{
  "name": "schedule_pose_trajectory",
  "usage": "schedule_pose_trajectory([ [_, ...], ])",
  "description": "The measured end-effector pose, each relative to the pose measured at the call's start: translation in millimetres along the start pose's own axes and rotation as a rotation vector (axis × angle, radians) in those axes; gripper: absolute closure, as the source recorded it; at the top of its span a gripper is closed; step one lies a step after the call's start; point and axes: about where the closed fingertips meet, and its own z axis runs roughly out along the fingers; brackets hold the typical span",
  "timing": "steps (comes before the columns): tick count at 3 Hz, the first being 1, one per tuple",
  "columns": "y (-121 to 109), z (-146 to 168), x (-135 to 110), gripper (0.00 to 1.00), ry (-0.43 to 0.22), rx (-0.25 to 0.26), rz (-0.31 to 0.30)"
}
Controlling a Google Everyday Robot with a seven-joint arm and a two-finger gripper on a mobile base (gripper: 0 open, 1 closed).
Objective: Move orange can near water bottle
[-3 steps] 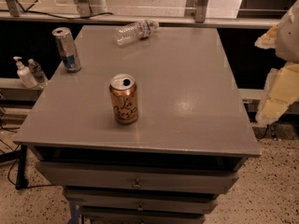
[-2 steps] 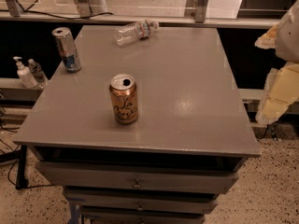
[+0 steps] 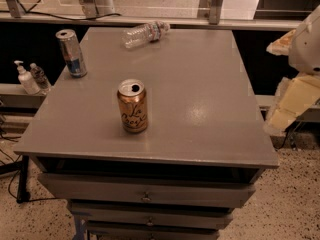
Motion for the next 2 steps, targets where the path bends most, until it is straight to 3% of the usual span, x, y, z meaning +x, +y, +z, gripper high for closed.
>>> schedule_pose_trajectory([
  [1,-4,33,-16,0.00,-0.135,-0.004,0.013],
  [2,1,68,-36,0.00,-0.273,-0.055,0.038],
])
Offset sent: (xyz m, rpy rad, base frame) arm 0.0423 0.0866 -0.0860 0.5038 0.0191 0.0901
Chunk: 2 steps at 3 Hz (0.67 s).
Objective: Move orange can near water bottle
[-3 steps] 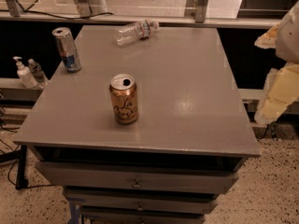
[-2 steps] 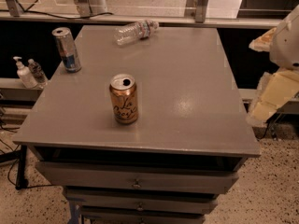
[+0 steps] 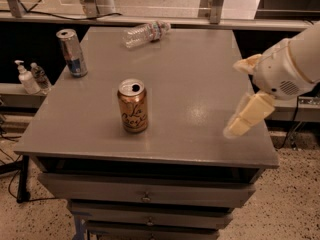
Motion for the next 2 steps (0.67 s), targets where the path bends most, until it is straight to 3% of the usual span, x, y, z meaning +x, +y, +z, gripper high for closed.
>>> schedule_pose_trajectory([
  [2,11,53,-39,0.00,-0.368,-0.088,0.103],
])
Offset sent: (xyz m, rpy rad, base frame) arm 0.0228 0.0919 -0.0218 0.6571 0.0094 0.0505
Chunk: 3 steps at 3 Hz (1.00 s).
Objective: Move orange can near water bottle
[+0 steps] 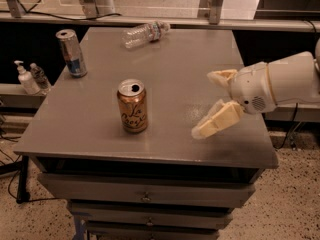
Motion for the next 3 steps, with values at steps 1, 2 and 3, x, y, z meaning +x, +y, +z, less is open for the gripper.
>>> schedule_pose_trajectory([
  [1,5.1,23.6,-27.9,0.00,-0.165,-0.041,0.020],
  [2,5.1,23.6,-27.7,0.00,-0.165,-0.041,0.020],
  [3,6.4,23.4,-28.2,0.00,-0.197,-0.033,0.022],
])
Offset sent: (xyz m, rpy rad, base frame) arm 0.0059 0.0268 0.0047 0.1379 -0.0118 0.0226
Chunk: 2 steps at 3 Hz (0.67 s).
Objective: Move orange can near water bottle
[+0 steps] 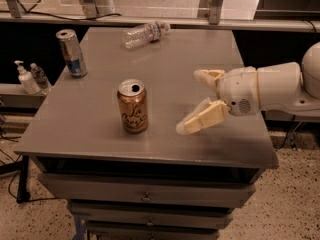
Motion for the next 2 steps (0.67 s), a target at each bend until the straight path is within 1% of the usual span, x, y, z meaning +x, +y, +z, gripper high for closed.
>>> schedule_pose_trajectory([
  [1,-3,30,-7,0.00,-0.090,-0.019,-0.012],
  [2,-2,64,-23,0.00,-0.171,-0.068,-0.037],
])
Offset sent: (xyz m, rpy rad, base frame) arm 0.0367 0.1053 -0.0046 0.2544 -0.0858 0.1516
